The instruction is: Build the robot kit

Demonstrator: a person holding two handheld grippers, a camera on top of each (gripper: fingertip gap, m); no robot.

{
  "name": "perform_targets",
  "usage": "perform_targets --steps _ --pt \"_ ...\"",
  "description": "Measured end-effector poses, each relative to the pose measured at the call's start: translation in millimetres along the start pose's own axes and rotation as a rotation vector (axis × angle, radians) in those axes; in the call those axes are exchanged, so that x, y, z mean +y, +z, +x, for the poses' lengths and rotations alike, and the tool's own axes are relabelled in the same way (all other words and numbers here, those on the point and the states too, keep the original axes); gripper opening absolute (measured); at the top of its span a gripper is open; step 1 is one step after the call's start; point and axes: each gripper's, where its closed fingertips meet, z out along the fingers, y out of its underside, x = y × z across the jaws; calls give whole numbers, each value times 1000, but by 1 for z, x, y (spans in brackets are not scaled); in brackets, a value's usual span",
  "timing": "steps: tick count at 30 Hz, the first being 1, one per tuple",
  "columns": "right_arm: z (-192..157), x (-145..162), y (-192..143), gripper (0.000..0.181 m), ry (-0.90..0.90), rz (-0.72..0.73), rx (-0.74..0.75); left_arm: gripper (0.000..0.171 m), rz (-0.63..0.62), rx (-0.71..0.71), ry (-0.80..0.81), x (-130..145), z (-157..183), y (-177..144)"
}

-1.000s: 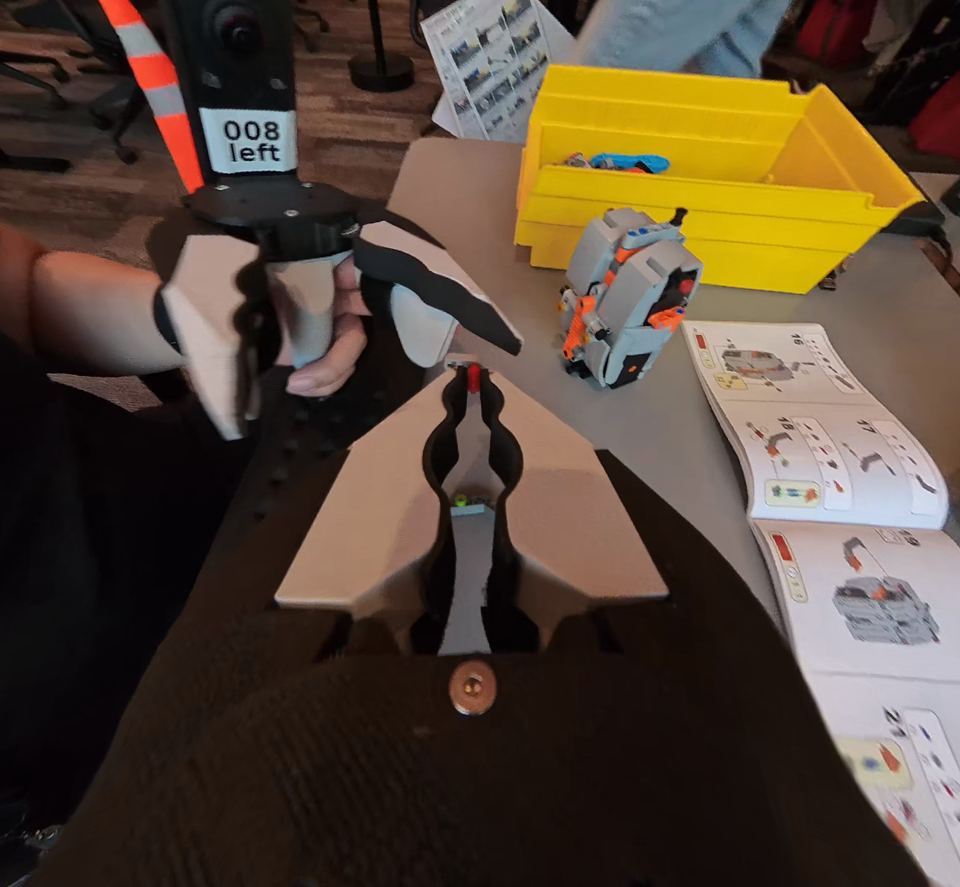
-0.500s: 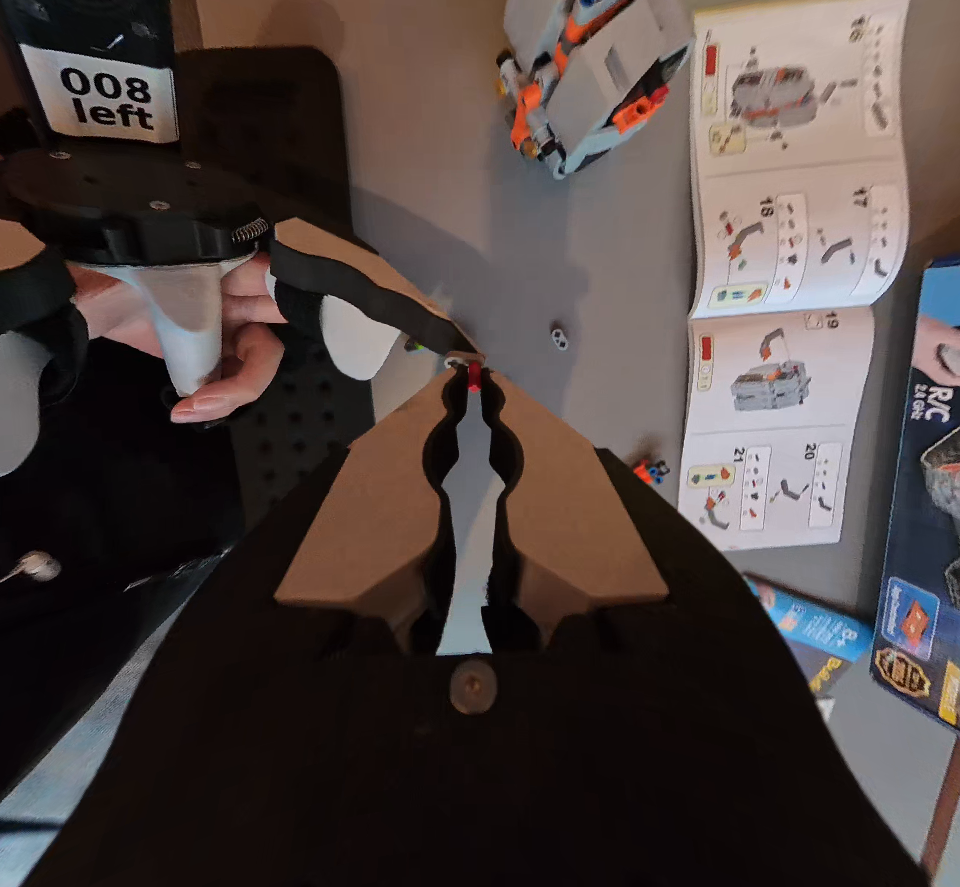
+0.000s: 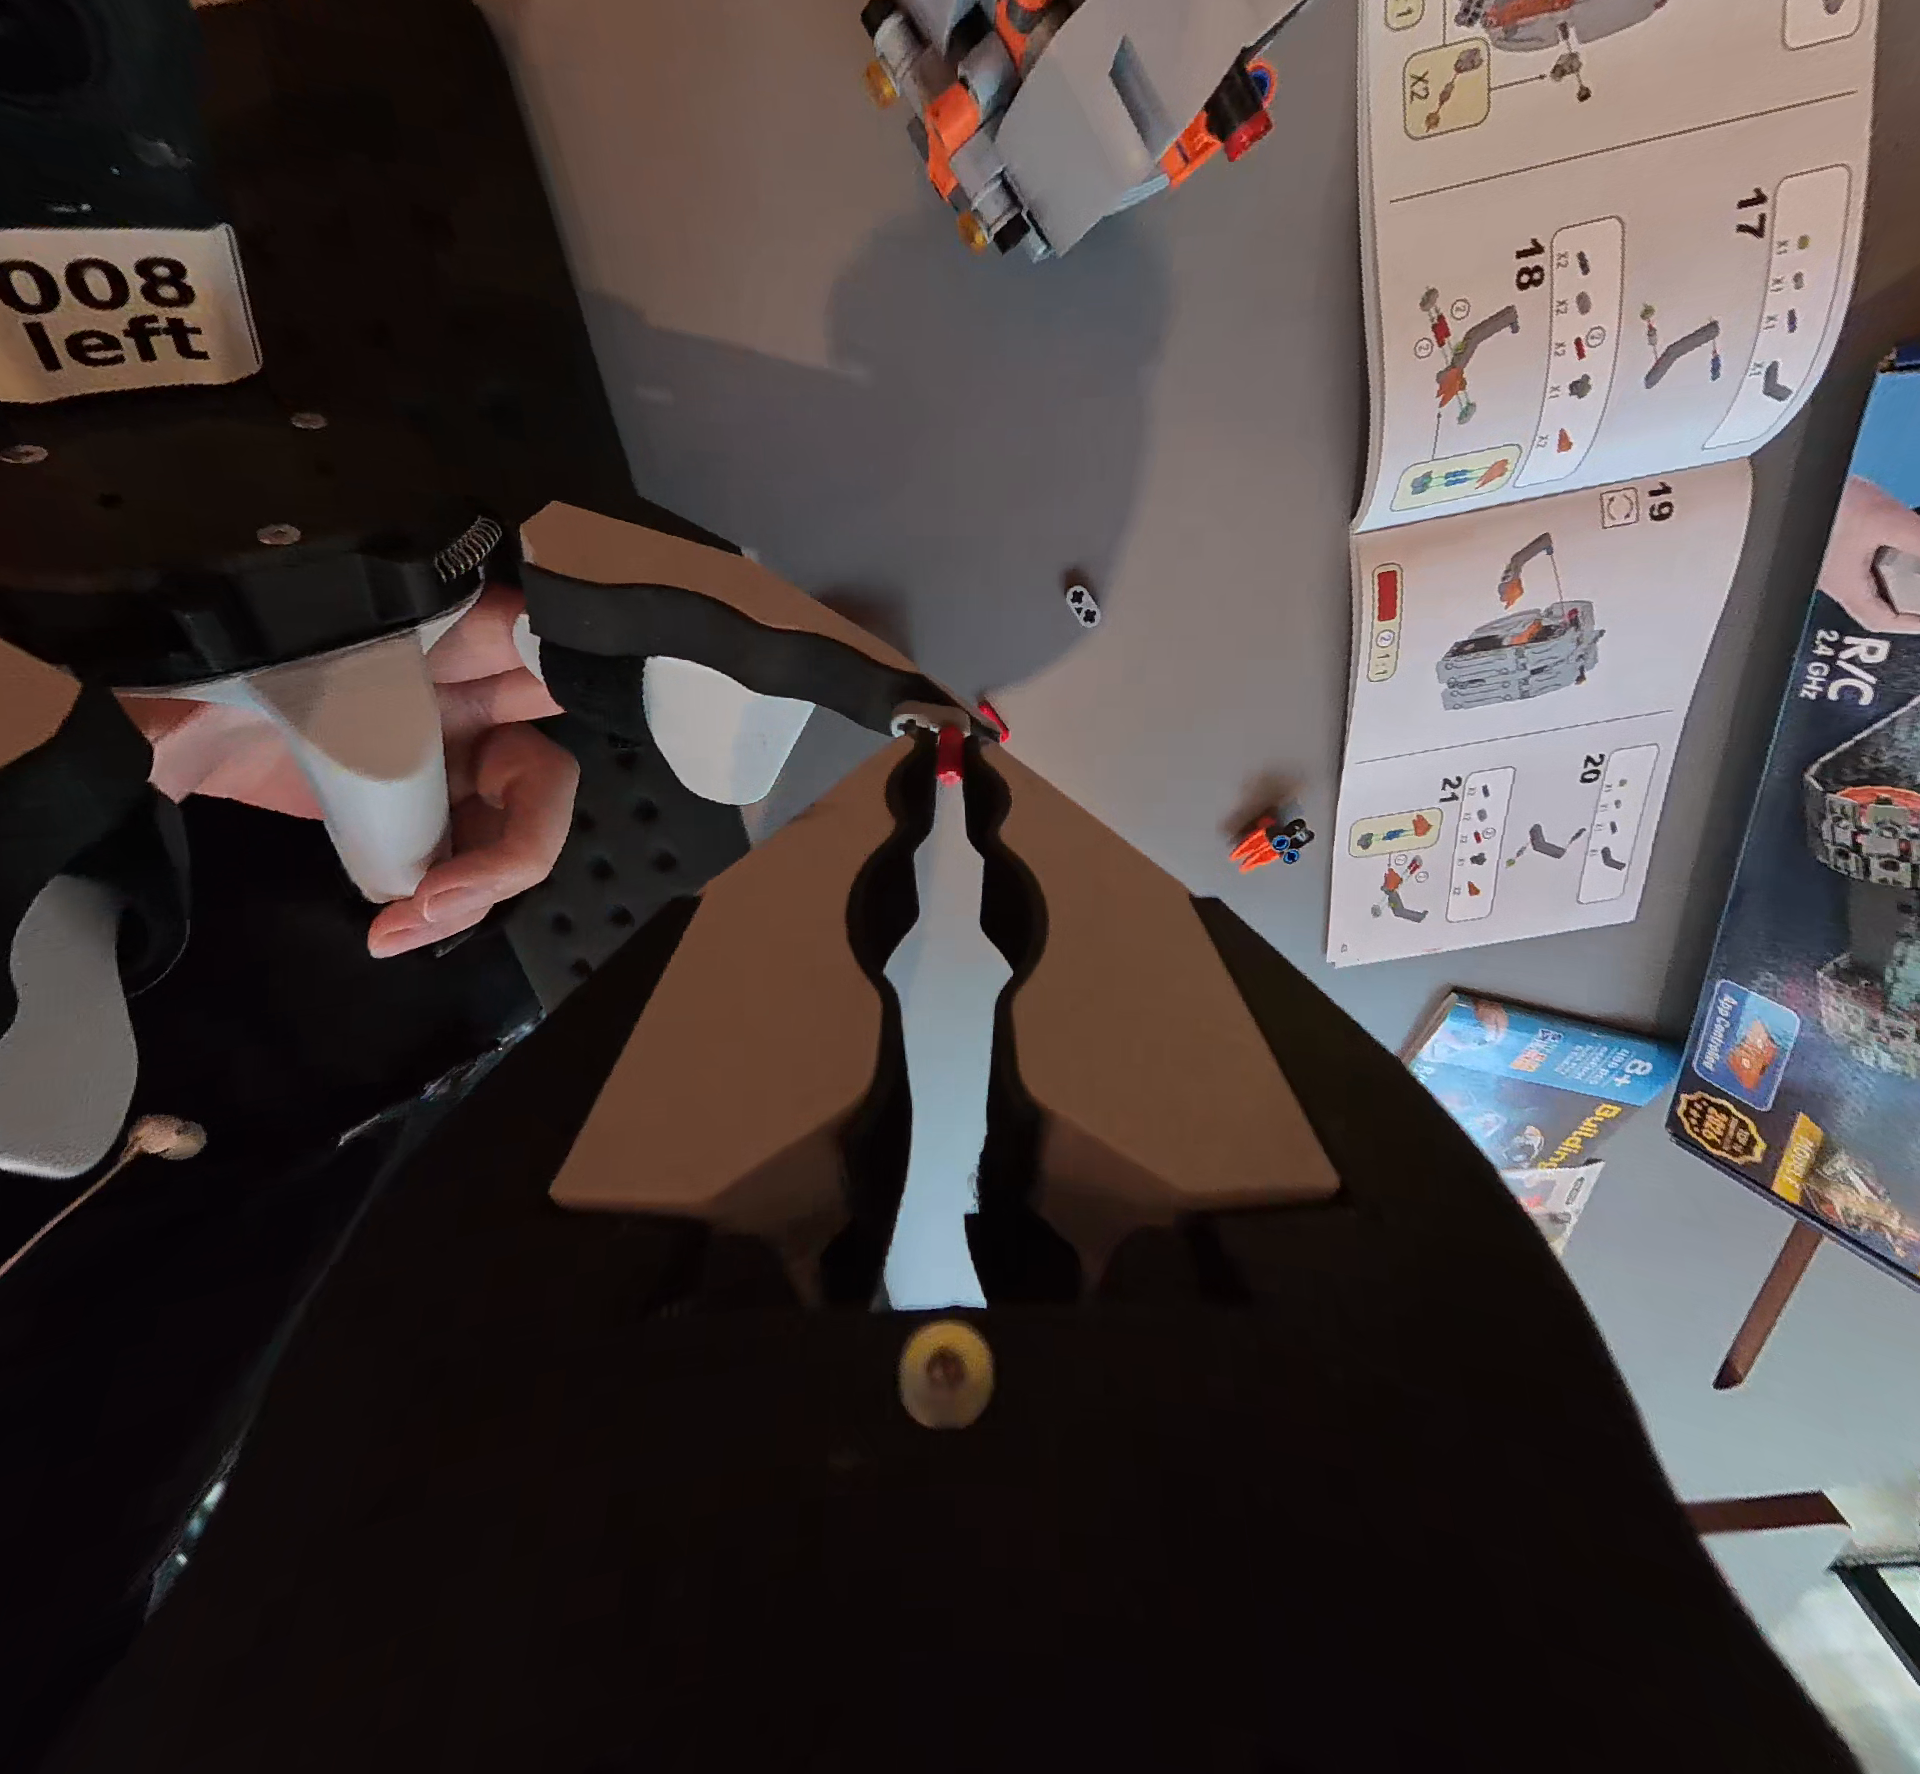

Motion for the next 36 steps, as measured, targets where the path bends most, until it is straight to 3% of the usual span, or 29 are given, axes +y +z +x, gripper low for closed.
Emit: perform_targets --steps 9,22,30,36 --pt "7 -1 7 6 -31 -73 64 158 20 -28 -45 -5 -8 4" --pt "5 -7 2 21 -80 -33 57 158 34 -14 -56 -11 -7 2" --pt "6 -19 -25 28 -96 150 48 158 51 -30 -61 -18 -11 -4" --pt "21 -11 -55 28 -58 464 39 158 52 -52 -51 -25 -13 -10"
